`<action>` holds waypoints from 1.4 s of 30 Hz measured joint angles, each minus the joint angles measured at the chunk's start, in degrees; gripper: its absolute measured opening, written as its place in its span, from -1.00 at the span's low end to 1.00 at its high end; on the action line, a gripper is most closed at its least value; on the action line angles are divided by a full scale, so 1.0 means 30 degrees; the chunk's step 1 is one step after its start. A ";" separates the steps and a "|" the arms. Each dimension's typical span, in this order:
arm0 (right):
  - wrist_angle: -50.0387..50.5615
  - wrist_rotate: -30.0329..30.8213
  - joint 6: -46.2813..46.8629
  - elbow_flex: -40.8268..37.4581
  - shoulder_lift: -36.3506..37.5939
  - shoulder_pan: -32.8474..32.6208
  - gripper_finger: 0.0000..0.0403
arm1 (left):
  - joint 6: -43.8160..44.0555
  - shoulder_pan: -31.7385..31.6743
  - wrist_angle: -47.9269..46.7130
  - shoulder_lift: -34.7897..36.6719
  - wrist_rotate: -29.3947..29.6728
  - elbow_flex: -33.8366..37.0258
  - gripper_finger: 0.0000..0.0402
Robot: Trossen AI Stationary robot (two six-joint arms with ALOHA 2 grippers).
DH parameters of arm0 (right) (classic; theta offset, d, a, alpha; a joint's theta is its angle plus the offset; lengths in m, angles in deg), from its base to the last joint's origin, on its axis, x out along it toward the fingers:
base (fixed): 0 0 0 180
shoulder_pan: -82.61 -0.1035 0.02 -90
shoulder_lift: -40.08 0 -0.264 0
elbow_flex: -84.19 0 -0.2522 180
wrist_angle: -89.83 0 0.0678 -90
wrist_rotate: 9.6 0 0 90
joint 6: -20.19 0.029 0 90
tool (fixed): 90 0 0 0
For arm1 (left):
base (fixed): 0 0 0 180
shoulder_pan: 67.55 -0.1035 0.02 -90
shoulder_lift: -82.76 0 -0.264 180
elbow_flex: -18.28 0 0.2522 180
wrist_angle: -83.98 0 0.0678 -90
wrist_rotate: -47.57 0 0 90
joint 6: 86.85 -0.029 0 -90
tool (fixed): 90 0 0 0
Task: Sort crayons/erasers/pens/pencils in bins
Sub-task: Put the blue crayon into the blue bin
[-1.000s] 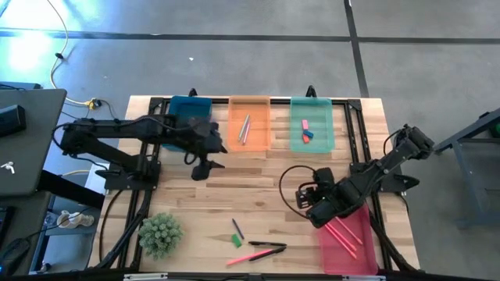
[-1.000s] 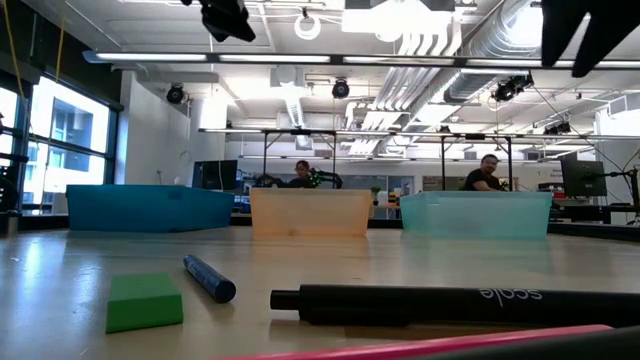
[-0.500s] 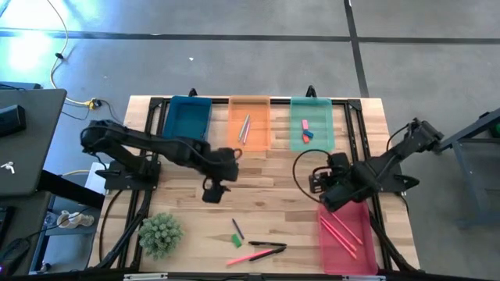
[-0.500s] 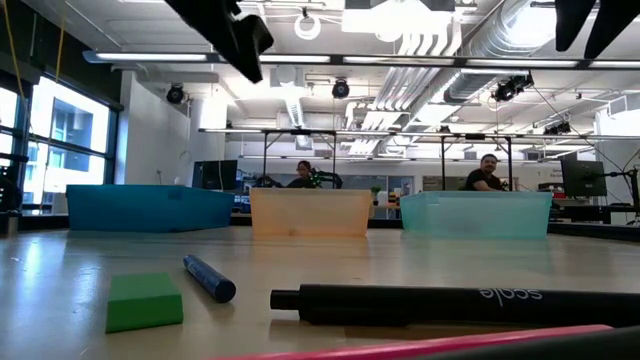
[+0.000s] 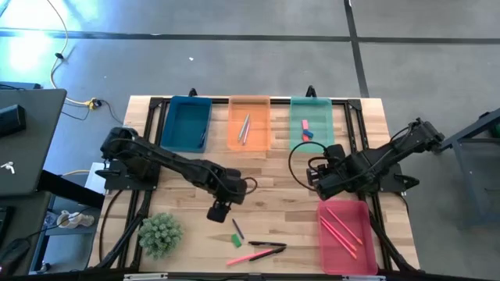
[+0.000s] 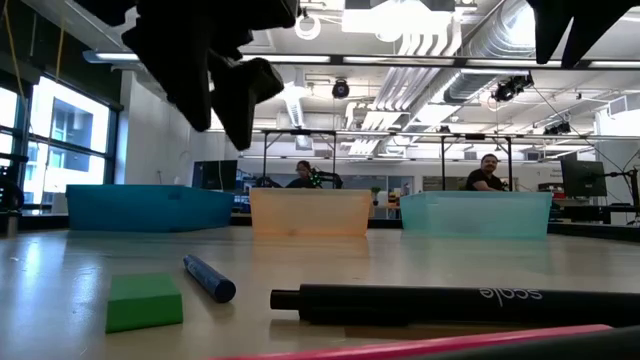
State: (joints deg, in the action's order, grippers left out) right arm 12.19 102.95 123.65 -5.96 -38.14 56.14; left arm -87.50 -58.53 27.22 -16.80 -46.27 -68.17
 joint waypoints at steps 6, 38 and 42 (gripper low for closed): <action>-0.0022 0.0007 -0.0676 0.0000 0.0000 0.0604 -0.29 | 0.0000 0.0630 0.0539 -0.1228 -0.0004 0.0000 0.20; -0.0100 0.0531 -0.1006 -0.0022 -0.0021 0.0708 -0.29 | -0.2761 0.2155 0.0333 -0.3903 0.1020 -0.2710 0.20; -0.0175 0.0538 -0.1011 -0.0029 -0.0029 0.0708 -0.29 | -0.2936 0.2443 0.0304 -0.4609 0.1012 -0.2710 0.20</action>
State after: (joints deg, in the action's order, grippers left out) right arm 11.67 104.57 120.62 -6.05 -38.23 58.27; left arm -96.31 -51.20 28.13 -30.62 -43.23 -76.30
